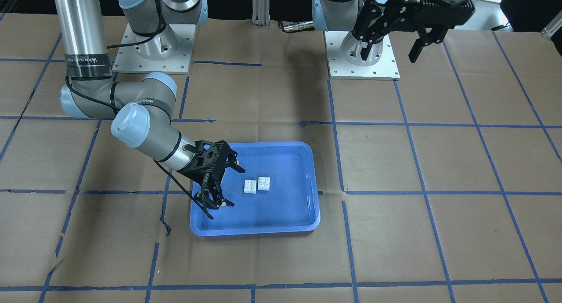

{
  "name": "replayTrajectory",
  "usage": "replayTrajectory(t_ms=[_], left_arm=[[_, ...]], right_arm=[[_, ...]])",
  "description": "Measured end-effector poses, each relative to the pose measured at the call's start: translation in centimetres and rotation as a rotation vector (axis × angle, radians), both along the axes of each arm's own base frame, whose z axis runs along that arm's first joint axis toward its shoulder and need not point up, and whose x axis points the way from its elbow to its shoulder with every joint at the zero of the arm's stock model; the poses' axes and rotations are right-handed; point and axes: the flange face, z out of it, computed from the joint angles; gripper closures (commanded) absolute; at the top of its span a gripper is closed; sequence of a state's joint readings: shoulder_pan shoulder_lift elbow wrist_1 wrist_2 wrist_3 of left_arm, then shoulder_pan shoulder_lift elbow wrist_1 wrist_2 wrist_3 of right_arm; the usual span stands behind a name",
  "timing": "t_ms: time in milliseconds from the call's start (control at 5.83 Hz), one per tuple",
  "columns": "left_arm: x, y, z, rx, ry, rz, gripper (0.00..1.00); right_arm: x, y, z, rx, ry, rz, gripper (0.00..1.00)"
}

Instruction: Assemble white blocks and place on blue tray

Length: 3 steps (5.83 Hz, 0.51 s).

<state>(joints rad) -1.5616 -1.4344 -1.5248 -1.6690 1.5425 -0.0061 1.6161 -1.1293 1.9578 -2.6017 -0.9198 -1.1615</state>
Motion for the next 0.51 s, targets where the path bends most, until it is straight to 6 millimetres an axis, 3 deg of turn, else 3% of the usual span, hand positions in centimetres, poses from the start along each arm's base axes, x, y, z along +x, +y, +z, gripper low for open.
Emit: replayTrajectory(t_ms=[514], left_arm=[[0.00, 0.00, 0.00, 0.000, 0.000, 0.000, 0.00]], right_arm=[[-0.65, -0.70, 1.44, 0.020, 0.044, -0.080, 0.00]])
